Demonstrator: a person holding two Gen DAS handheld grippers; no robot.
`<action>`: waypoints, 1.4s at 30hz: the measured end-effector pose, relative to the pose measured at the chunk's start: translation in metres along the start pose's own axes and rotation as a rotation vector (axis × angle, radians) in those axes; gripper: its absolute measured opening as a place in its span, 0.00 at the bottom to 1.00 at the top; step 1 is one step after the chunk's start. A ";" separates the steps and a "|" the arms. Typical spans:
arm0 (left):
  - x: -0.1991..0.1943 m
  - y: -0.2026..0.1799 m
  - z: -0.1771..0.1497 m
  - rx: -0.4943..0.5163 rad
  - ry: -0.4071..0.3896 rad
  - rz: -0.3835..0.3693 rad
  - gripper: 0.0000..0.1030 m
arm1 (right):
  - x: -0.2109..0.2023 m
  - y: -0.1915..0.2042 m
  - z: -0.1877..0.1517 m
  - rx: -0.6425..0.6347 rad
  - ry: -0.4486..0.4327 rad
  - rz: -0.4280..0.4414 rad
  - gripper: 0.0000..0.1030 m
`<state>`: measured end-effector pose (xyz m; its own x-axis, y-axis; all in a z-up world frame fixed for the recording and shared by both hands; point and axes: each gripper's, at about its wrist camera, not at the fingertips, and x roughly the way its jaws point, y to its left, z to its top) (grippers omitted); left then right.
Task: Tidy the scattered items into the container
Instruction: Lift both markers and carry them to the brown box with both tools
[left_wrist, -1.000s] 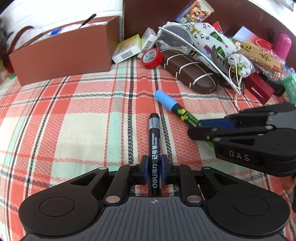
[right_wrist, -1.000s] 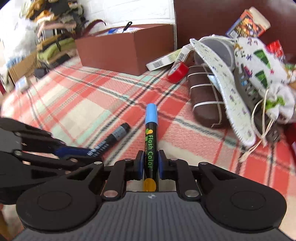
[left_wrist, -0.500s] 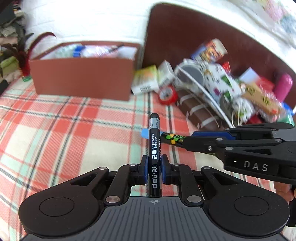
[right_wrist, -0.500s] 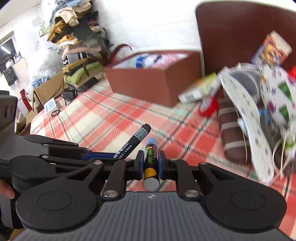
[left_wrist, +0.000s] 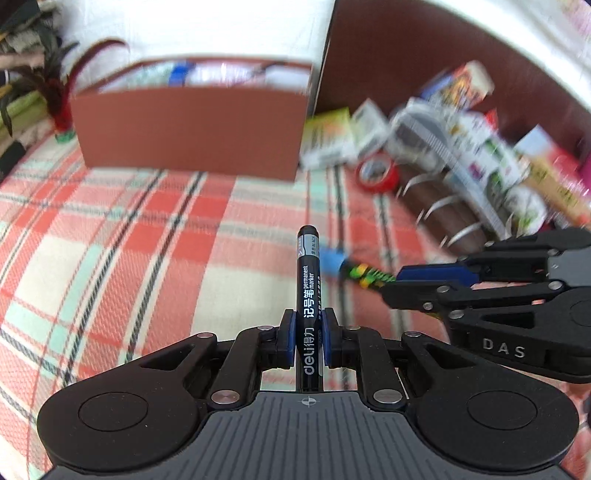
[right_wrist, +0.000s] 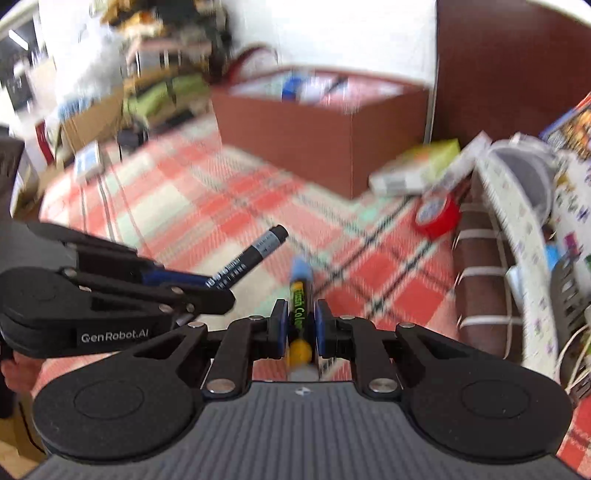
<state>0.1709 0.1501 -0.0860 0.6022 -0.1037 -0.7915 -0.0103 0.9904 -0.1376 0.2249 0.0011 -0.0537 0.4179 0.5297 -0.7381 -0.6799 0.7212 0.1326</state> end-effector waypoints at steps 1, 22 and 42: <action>0.006 0.001 -0.002 -0.002 0.016 0.001 0.10 | 0.005 0.001 -0.002 -0.009 0.017 -0.008 0.17; 0.007 -0.002 -0.007 -0.050 0.012 0.002 0.10 | 0.004 0.016 -0.007 -0.029 0.012 -0.001 0.17; -0.046 0.013 0.129 -0.040 -0.251 0.058 0.10 | -0.033 0.008 0.127 0.024 -0.186 -0.071 0.17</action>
<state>0.2462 0.1797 0.0261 0.7787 -0.0158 -0.6273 -0.0795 0.9891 -0.1236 0.2818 0.0463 0.0552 0.5701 0.5488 -0.6114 -0.6309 0.7691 0.1020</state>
